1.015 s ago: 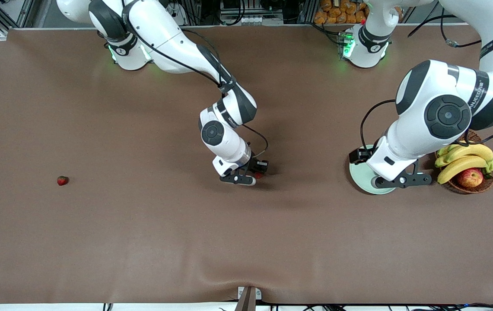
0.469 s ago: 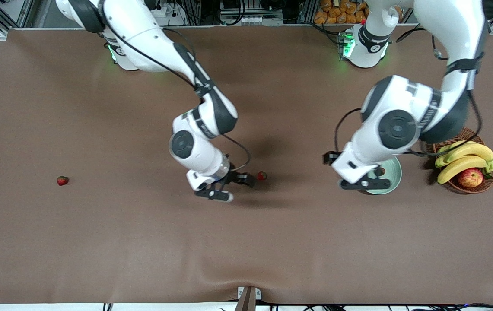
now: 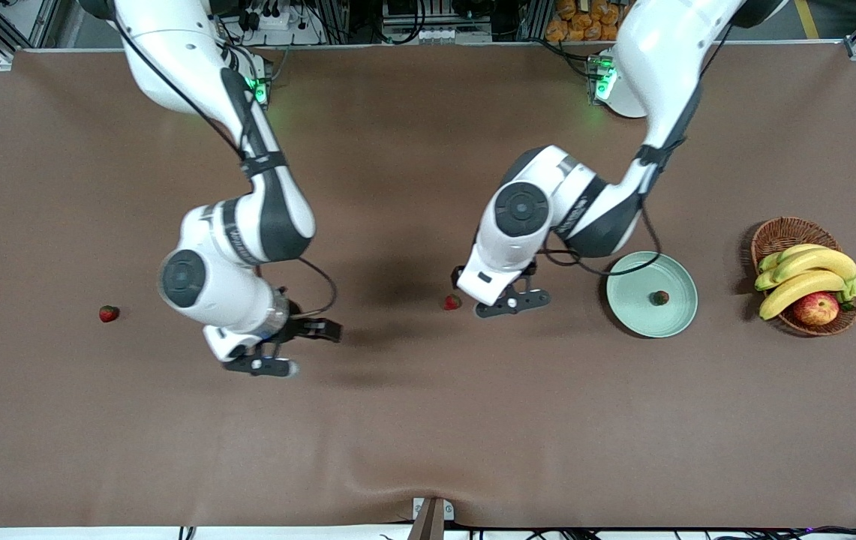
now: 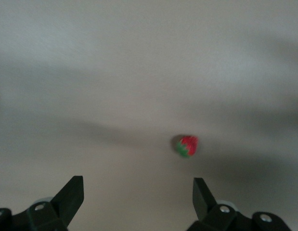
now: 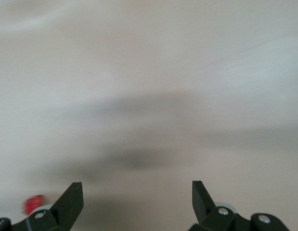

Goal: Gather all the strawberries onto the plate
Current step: 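Grasp the second strawberry with the left gripper while the right gripper releases it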

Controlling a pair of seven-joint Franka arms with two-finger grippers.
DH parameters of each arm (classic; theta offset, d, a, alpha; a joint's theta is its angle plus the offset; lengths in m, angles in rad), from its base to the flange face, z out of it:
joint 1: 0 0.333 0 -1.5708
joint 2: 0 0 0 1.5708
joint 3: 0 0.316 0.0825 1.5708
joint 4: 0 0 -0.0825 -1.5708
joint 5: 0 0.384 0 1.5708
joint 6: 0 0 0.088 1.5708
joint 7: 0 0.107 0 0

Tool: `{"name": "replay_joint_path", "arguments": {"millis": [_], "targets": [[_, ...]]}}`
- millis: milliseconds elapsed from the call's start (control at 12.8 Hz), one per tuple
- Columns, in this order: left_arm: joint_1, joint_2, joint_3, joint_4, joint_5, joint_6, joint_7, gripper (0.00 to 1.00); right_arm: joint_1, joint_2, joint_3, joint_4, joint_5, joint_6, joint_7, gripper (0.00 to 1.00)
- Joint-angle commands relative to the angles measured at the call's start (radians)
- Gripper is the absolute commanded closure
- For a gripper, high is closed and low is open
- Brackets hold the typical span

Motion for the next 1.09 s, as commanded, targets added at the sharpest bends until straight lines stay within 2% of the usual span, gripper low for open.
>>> {"name": "replay_joint_path", "arguments": {"millis": [0,156,312,390,547,703,1015], "targets": [[-0.106,0.107,0.08,0.07,0.055,0.08,-0.198,0.0,0.012,-0.098,-0.133,-0.154,-0.01,-0.051,-0.164,0.0],[-0.128,0.159,0.09,0.07,0.057,0.196,-0.235,0.0,0.011,-0.089,-0.235,-0.157,-0.018,-0.131,-0.234,0.0],[-0.132,0.19,0.09,0.07,0.065,0.244,-0.238,0.04,0.006,-0.086,-0.296,-0.186,-0.083,-0.137,-0.278,0.0],[-0.132,0.204,0.091,0.07,0.071,0.256,-0.237,0.09,-0.009,-0.086,-0.31,-0.197,-0.12,-0.135,-0.298,0.0],[-0.132,0.227,0.091,0.069,0.072,0.316,-0.24,0.1,-0.064,-0.089,-0.329,-0.221,-0.139,-0.139,-0.402,0.0],[-0.132,0.229,0.09,0.066,0.074,0.316,-0.237,0.2,-0.138,-0.085,-0.329,-0.257,-0.139,-0.1,-0.528,0.0],[-0.132,0.239,0.09,0.061,0.075,0.316,-0.221,0.46,-0.17,-0.066,-0.327,-0.361,-0.139,0.087,-0.588,0.0]]}}
